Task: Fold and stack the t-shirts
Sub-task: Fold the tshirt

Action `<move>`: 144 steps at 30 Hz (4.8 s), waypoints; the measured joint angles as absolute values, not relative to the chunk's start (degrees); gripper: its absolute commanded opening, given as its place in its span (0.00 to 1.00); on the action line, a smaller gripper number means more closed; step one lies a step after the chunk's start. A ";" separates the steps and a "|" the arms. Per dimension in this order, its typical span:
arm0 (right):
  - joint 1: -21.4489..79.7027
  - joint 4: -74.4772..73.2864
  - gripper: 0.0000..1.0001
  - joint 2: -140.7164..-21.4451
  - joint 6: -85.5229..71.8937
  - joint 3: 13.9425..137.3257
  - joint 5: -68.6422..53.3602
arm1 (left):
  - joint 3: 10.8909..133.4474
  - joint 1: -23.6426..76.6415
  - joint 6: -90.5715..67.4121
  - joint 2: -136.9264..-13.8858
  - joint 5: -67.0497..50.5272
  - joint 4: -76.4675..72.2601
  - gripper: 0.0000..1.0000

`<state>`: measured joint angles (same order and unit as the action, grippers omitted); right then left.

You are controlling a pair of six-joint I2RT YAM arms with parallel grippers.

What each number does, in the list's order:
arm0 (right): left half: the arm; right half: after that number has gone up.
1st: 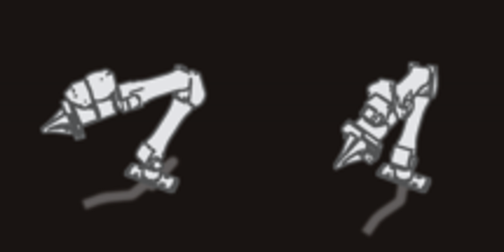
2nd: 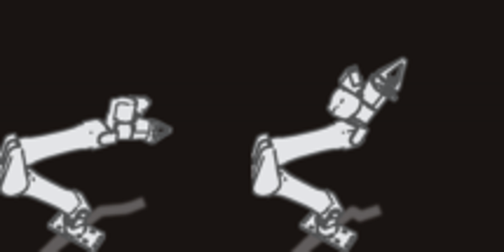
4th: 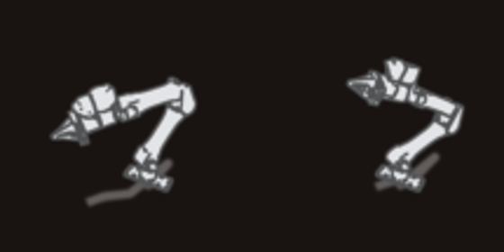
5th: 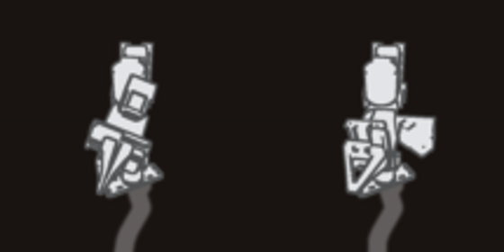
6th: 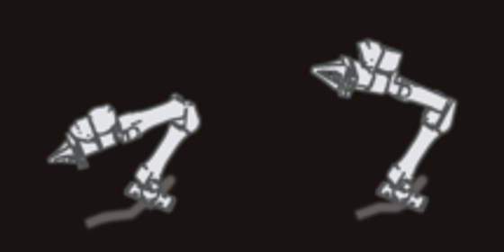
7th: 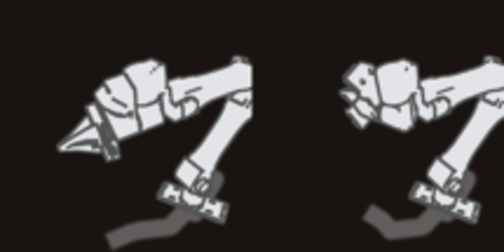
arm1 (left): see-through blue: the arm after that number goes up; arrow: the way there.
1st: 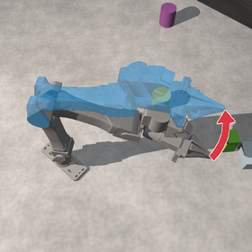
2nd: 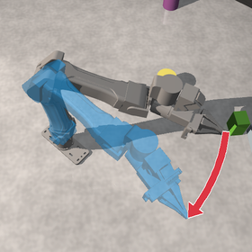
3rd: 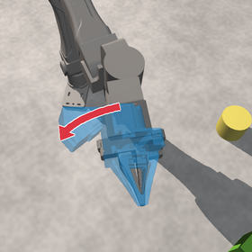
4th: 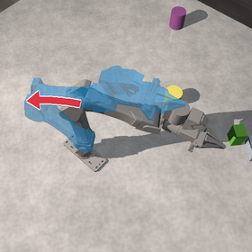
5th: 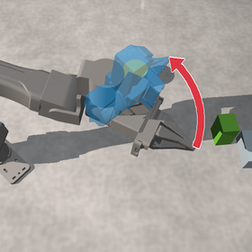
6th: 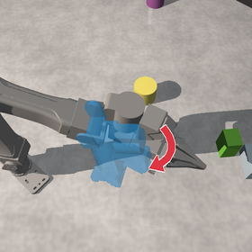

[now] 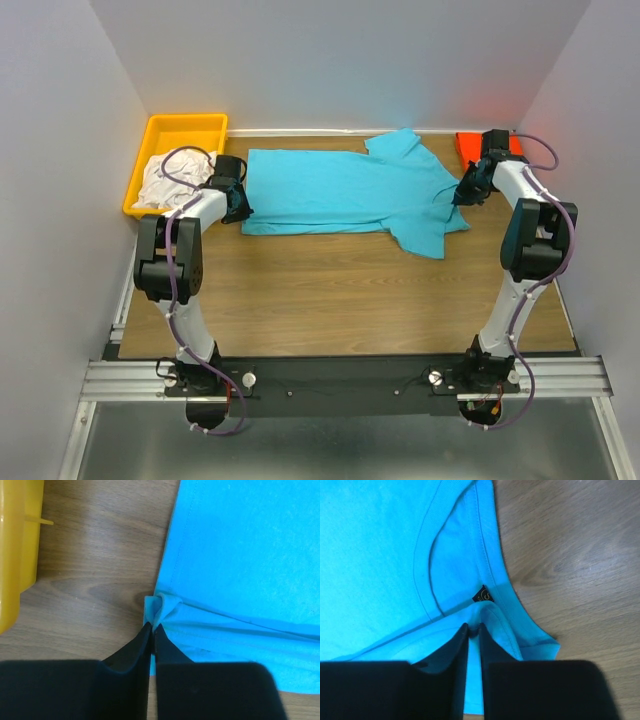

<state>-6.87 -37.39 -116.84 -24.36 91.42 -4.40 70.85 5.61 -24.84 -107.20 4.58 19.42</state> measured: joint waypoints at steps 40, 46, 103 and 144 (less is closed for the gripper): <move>-17.47 -2.28 0.66 -96.09 -40.53 50.33 -20.36 | 52.64 5.32 -32.71 -96.25 -1.13 8.12 0.61; -17.47 0.21 0.65 -97.32 -40.66 49.84 -20.34 | 53.47 4.99 -33.47 -97.58 -1.13 6.50 0.58; -9.17 -22.70 0.63 -75.11 -29.63 45.95 -4.29 | 42.63 -0.78 -29.80 -77.45 0.27 13.56 0.69; 27.29 -33.85 0.01 -91.39 -24.80 57.69 19.59 | 44.86 -0.80 -20.53 -76.09 8.95 7.92 0.66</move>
